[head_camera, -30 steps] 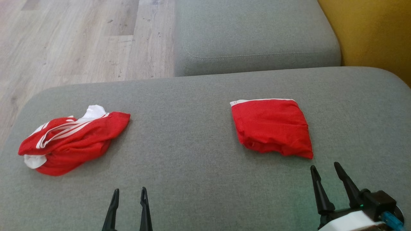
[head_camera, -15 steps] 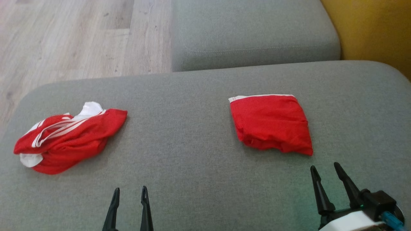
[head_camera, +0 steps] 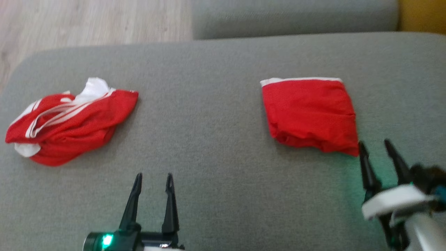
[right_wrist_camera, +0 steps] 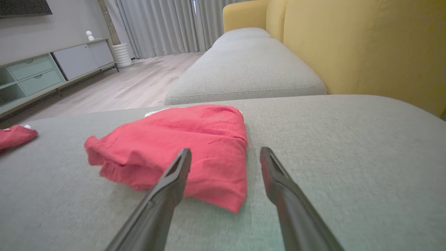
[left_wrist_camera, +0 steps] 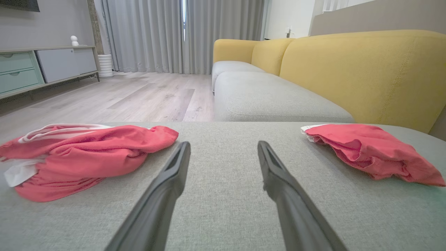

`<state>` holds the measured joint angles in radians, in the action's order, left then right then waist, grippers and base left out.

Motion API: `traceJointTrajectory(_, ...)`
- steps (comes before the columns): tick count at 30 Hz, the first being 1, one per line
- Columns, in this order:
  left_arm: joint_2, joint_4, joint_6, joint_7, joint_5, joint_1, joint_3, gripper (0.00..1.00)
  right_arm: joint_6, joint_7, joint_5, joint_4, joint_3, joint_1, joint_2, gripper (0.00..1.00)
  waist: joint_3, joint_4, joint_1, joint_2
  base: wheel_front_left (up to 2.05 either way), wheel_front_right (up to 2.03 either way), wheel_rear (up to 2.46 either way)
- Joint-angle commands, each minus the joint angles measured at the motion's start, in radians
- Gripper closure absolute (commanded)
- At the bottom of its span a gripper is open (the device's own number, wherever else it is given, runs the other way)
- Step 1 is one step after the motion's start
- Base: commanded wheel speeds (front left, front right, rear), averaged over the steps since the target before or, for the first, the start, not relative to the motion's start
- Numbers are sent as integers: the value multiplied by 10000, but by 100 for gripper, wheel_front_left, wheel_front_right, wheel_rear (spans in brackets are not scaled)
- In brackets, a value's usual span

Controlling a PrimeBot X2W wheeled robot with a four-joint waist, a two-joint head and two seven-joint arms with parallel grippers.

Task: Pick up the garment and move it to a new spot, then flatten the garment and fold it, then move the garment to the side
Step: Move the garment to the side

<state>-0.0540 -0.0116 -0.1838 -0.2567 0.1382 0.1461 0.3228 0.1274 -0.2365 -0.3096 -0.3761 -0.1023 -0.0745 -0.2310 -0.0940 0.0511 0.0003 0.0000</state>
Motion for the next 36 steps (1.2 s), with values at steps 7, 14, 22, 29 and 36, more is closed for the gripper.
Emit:
traceJointTrajectory(7,37,237,35,-51,-112,-921,123,0,33,1403,-1242,-1386,-60,-2313,-693,0,-921,331,-3,0,0,0,0)
traceJointTrajectory(14,37,104,24,-51,-95,-1339,400,0,33,2315,-2170,-2768,-359,-3607,-931,0,-1303,527,-3,0,0,0,0)
traceJointTrajectory(22,37,-9,-67,-51,-48,-1622,537,0,33,3171,-3696,-3610,-1378,-4070,-1015,100,-1493,625,-3,0,0,0,0)
traceJointTrajectory(29,37,127,-104,-51,-84,-1731,496,0,33,2509,-3669,-3391,-1960,-4353,-2316,100,-1886,14,-3,0,0,0,0)
traceJointTrajectory(36,36,106,134,-51,-388,-2215,419,0,33,2076,-2711,-3268,-2324,-5002,-4352,100,-2708,-858,-3,0,0,0,0)
